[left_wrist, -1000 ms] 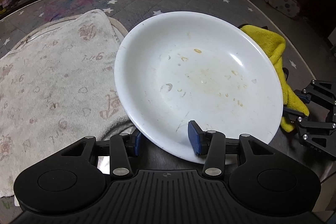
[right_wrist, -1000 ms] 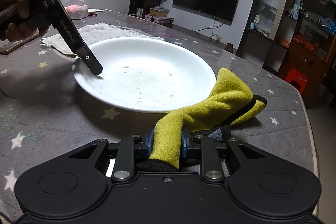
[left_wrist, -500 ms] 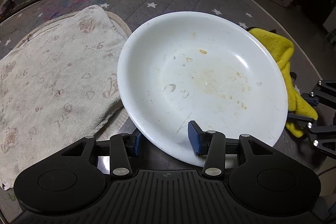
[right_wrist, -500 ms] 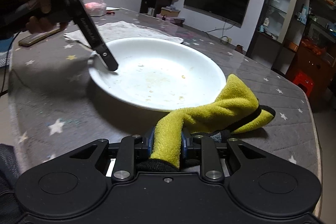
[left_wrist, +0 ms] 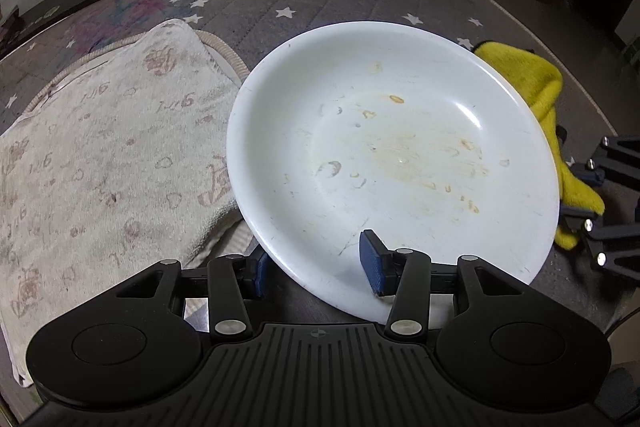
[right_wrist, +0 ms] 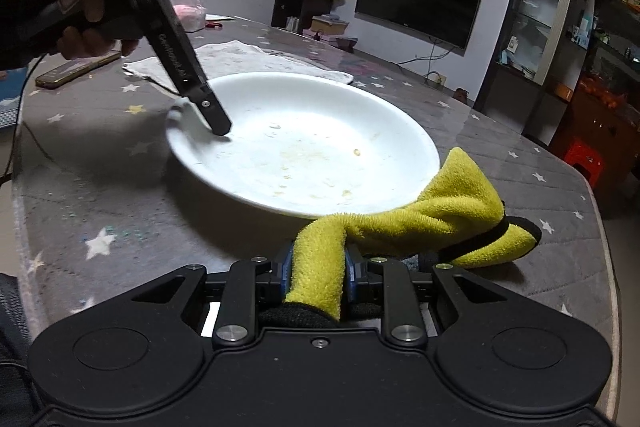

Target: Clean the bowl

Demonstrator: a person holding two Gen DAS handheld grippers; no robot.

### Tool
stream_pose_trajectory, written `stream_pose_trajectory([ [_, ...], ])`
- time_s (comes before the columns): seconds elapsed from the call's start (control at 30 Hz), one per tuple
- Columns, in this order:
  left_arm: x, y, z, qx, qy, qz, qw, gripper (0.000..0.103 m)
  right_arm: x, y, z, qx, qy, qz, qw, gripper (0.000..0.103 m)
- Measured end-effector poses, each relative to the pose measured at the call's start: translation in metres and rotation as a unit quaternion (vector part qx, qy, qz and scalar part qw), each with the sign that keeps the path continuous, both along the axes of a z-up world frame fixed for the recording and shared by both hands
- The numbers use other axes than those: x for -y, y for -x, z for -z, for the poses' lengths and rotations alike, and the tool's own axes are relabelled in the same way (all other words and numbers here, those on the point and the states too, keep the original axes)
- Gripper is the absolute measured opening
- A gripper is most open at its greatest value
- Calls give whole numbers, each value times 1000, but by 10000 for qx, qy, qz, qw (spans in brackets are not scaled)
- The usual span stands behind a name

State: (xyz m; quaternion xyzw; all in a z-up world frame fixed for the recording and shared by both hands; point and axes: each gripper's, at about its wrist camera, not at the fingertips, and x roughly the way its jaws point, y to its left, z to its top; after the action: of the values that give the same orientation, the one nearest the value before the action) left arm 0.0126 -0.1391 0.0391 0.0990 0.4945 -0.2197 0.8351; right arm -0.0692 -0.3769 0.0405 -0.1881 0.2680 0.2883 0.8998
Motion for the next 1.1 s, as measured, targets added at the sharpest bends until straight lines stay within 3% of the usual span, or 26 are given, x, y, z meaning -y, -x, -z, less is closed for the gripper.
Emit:
stream_pose_trajectory([
  [0.63,16,-31,0,66,-190,132,9997,49,10,-29,9,212,369,25,9991,26],
  [1.1,18,-9,-2,108,-90,-588,9982,49,4,-19,11,311,469,210,9982,26],
])
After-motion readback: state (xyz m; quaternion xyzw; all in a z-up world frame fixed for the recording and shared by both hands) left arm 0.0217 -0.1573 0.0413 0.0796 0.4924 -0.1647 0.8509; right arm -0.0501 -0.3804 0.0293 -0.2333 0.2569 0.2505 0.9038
